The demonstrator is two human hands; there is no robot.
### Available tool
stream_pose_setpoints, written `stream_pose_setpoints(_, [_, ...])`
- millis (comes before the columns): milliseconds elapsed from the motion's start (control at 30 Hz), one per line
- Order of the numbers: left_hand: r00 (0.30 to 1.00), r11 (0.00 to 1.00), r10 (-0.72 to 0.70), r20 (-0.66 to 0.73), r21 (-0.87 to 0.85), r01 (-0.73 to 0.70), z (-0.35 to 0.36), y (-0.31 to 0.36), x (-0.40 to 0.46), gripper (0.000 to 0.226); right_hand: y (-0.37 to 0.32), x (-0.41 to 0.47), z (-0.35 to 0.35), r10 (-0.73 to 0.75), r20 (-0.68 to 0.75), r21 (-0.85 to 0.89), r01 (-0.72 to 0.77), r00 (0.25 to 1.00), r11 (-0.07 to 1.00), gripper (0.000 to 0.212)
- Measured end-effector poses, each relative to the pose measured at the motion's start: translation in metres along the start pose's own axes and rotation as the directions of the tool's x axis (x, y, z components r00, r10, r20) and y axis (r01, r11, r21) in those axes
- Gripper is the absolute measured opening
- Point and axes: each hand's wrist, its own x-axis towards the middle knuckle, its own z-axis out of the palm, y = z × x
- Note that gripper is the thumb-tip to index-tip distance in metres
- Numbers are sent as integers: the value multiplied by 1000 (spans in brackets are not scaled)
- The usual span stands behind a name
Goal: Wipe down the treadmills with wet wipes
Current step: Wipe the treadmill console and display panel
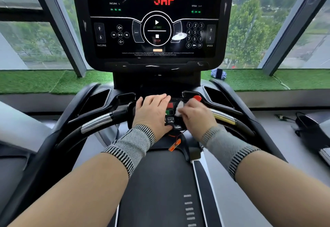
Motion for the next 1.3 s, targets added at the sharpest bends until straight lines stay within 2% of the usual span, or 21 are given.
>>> stream_pose_setpoints(100, [1000,1000,12,-4,2,-12,0,0,0,90,0,-27,0,-107,132,22,105,985,994,12])
stream_pose_setpoints(200, [1000,1000,10,4,5,-10,0,0,1,92,13,-14,-6,17,68,-7,-16,998,1000,4])
stream_pose_setpoints(267, [1000,1000,5,1,7,-5,1,-1,1,93,9,5,-6,77,8,-11,-77,997,997,7])
stream_pose_setpoints(400, [999,999,33,1,12,-33,1,-2,1,92,-8,0,-1,-26,84,-8,27,996,1000,5])
stream_pose_setpoints(467, [999,997,47,4,53,-47,2,-6,-2,96,2,-8,-6,17,72,-30,-14,997,999,4])
stream_pose_setpoints(600, [993,994,-106,-44,33,108,1,-26,-15,103,-1,6,-9,144,36,-61,-142,989,988,12])
stream_pose_setpoints(700, [986,987,-161,-43,14,161,-1,-38,-22,104,-28,21,1,95,48,-39,-93,994,995,15])
stream_pose_setpoints(767, [986,987,-158,-51,-2,158,-2,-42,-24,103,-28,21,2,87,80,-50,-83,993,995,15])
stream_pose_setpoints(933, [986,989,-147,-78,-47,143,-2,-46,-24,97,-22,16,-1,186,-14,-6,-186,982,982,12])
stream_pose_setpoints(1100, [985,985,-156,-71,-79,151,-2,-45,-24,97,-52,28,12,59,46,17,-60,997,998,13])
stream_pose_setpoints(1233, [989,989,-131,-67,-74,126,-3,-48,-25,96,-32,12,0,184,30,-15,-183,983,983,14])
stream_pose_setpoints(1300, [987,987,-145,-63,-78,140,-2,-46,-25,96,-37,16,2,195,2,-15,-195,981,981,14])
